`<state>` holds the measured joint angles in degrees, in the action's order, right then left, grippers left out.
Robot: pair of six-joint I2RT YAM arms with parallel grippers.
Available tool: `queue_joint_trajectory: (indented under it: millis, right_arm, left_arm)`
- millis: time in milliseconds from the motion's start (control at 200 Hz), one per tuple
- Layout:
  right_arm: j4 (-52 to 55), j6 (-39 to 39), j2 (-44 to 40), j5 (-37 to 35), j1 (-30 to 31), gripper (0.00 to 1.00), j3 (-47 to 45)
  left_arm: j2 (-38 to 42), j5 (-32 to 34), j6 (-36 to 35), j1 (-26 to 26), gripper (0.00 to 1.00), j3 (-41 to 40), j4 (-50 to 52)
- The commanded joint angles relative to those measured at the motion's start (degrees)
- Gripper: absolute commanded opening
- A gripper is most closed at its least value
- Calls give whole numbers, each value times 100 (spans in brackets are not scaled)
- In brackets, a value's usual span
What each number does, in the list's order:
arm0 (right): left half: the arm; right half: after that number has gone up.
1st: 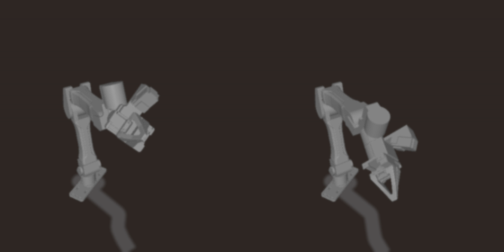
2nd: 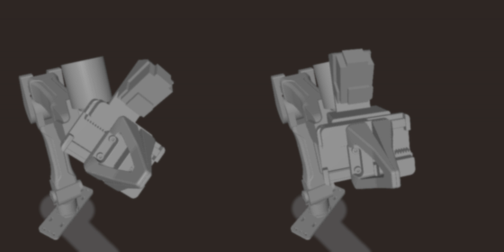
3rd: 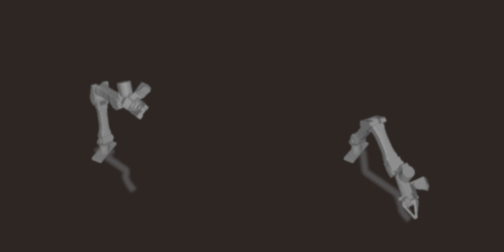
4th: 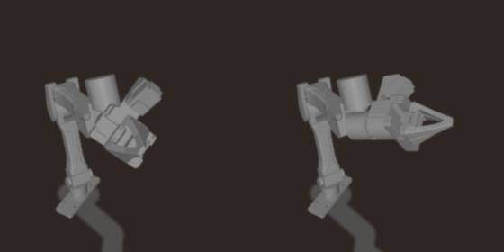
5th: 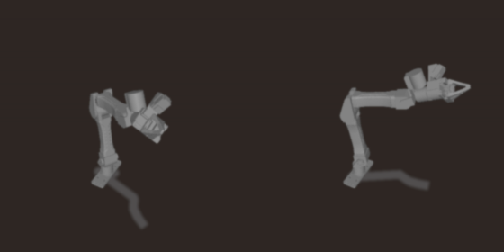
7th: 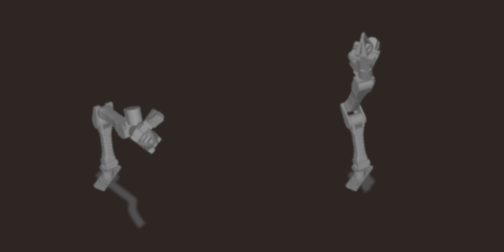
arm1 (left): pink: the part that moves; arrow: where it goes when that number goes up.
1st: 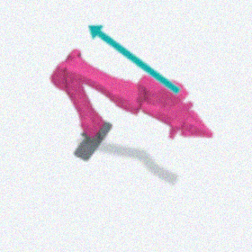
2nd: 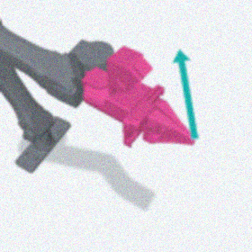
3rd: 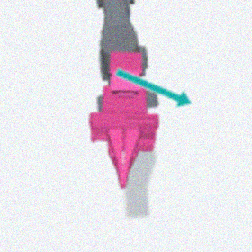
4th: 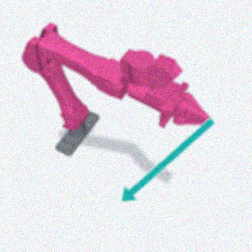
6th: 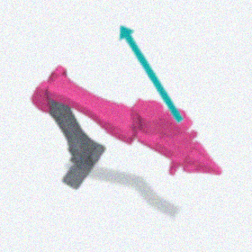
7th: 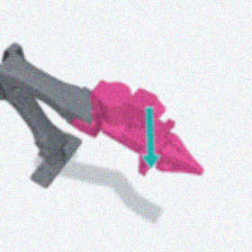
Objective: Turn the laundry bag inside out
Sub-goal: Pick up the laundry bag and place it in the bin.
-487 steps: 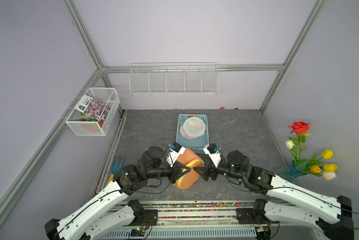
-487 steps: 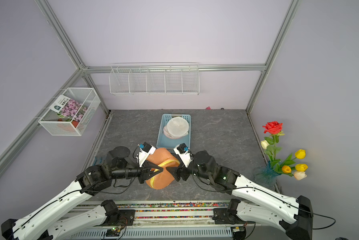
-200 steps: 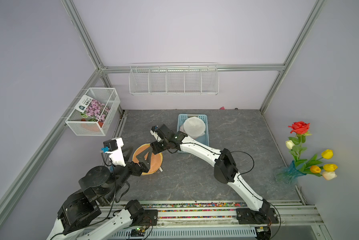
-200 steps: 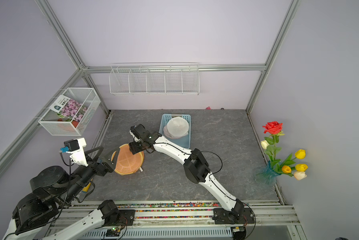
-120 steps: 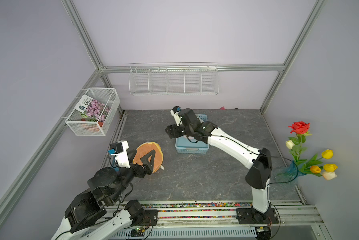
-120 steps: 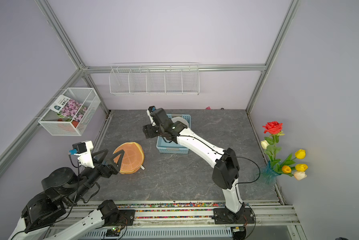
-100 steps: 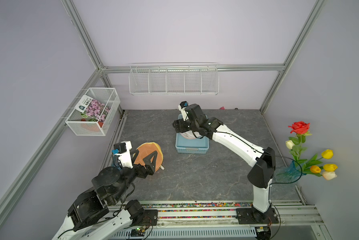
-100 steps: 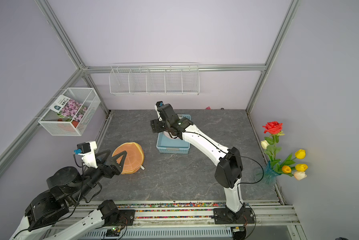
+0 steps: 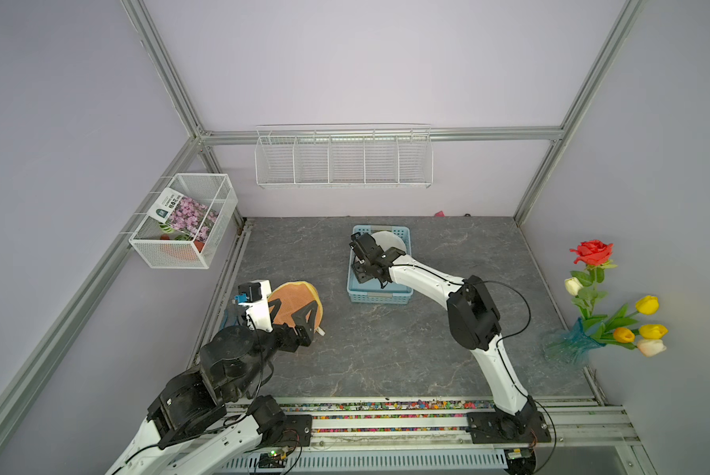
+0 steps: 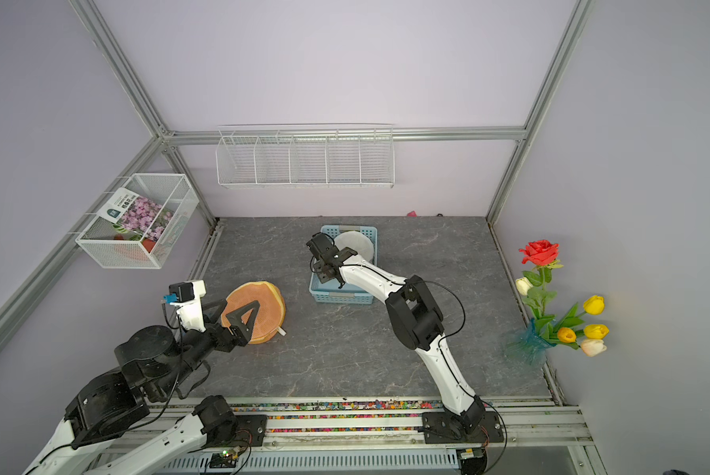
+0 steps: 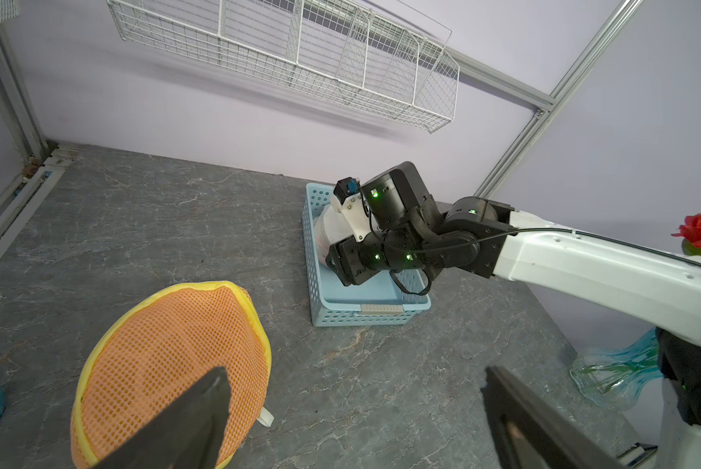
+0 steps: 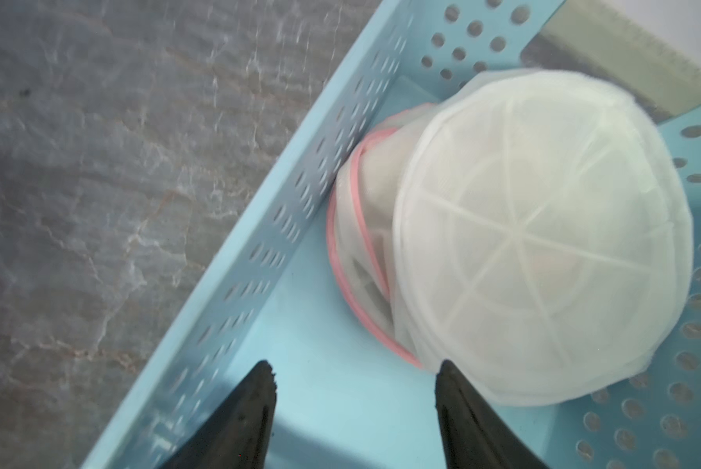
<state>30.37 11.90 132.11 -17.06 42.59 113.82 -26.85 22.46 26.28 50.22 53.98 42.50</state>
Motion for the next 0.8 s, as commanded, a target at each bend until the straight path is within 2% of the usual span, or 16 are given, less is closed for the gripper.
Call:
queue_joint_trajectory:
  millis: [0,185,510,620,710,795]
  right_arm:
    - [-304,123,189,-41,-166,63,549]
    - [201,179,867,110,-291,60,1473]
    - [447,349,1532,174,-418,54,2156]
    - [543,356,1663,84,-425,38,2292]
    - [616,345,1695,-46,-419,30,2320]
    - [612,293,1655,-89,-414,14,2271]
  left_arm:
    - [41,-138,37,3,100,-159,-233]
    - [-104,-213,13,3,100,-260,-376]
    - [-121,-163,-9,4,100,-278,-374]
    - [-127,-132,-15,4,100,-281,-365]
    - [-148,-144,9,-1,100,-281,-376]
    - [-173,-165,30,6,100,-308,-399]
